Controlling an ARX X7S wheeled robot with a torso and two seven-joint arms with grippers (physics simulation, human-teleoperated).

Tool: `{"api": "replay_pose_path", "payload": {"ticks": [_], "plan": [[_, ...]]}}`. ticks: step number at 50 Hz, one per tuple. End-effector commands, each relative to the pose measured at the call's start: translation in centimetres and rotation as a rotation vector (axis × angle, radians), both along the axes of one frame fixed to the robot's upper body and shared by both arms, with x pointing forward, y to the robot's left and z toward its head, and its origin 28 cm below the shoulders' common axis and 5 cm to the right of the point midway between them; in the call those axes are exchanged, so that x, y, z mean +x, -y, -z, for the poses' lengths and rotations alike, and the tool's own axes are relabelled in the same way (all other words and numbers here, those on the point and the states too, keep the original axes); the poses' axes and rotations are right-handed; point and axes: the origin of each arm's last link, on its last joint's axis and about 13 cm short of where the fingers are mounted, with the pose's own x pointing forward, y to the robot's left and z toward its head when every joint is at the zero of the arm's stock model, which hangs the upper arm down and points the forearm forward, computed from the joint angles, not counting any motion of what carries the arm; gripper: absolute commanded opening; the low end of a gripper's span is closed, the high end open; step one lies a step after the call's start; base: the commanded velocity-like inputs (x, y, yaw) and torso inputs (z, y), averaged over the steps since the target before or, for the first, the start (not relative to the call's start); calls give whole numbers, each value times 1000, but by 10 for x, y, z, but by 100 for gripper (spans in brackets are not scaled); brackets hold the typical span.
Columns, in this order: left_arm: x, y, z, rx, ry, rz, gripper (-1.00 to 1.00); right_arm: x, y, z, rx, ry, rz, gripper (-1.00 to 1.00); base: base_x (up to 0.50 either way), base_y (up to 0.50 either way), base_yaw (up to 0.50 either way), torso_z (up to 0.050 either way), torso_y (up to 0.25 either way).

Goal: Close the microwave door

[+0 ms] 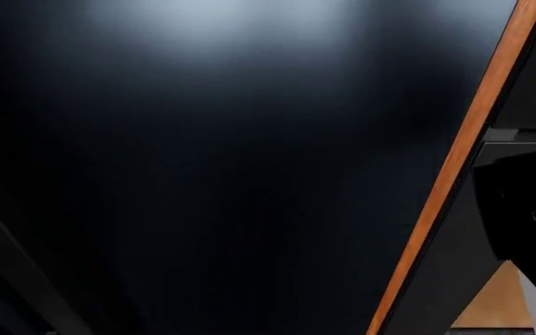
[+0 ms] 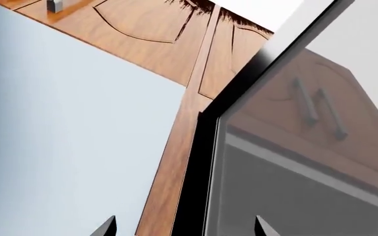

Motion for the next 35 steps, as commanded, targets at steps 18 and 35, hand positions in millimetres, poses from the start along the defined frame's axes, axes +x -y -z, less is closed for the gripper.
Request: {"api": "replay_pose_path", "payload": {"ticks": [18, 35], "plan": [[-2, -2, -1, -14, 18, -28, 100, 16, 19, -22, 44, -35, 32, 100, 0, 0, 0, 0, 1], [-1, -2, -2, -13, 15, -33, 100, 13, 35, -26, 95, -37, 50, 100, 0, 0, 0, 0, 0]]}}
